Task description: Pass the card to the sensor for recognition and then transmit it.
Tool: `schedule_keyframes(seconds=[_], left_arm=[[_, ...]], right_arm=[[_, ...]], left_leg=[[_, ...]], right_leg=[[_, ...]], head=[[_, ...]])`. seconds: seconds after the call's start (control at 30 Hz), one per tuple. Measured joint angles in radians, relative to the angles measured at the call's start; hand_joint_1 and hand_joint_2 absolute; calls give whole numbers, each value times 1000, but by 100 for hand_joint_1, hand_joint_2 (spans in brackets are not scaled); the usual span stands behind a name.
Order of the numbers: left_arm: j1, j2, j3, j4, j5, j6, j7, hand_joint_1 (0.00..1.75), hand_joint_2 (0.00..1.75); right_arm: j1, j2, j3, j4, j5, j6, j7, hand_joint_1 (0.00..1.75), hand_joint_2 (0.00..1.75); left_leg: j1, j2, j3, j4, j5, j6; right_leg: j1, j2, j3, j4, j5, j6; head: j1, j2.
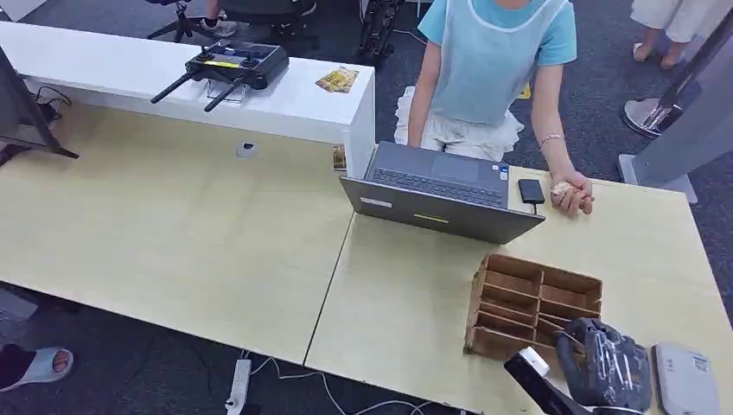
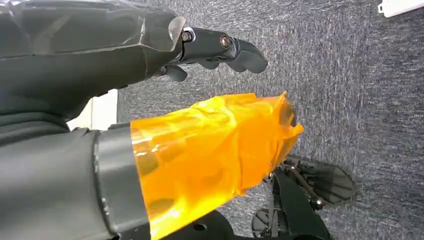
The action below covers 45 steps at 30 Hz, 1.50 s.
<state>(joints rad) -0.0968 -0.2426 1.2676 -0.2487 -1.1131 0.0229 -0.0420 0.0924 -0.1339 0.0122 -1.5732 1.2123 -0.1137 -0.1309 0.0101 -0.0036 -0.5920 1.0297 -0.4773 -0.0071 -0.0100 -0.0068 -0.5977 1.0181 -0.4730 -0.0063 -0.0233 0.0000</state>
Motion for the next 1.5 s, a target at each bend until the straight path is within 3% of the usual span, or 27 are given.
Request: schedule_keyframes(seconds=[0.23,0.53,0.97,1.5], left_arm=[[0,0,0,0,0,-2,-1,0,0],[0,2,0,0,0,-2,-2,0,0],[0,5,0,0,-4,-5,-2,0,0],[-2,6,0,0,-6,-13,-21,0,0]], right_arm=[[1,2,0,-29,-141,10,-74,145,175],[3,0,-10,-79,-281,43,-146,159,175],[-21,-18,-11,-119,-362,60,-196,175,175],[-198,-74,35,-124,-365,73,-203,175,175]], left_leg=[[0,0,0,0,0,0],[0,0,0,0,0,0],[0,0,0,0,0,0],[0,0,0,0,0,0]], right_leg=[[0,0,0,0,0,0],[0,0,0,0,0,0],[0,0,0,0,0,0],[0,0,0,0,0,0]], head=[[0,0],[0,0],[0,0],[0,0]])
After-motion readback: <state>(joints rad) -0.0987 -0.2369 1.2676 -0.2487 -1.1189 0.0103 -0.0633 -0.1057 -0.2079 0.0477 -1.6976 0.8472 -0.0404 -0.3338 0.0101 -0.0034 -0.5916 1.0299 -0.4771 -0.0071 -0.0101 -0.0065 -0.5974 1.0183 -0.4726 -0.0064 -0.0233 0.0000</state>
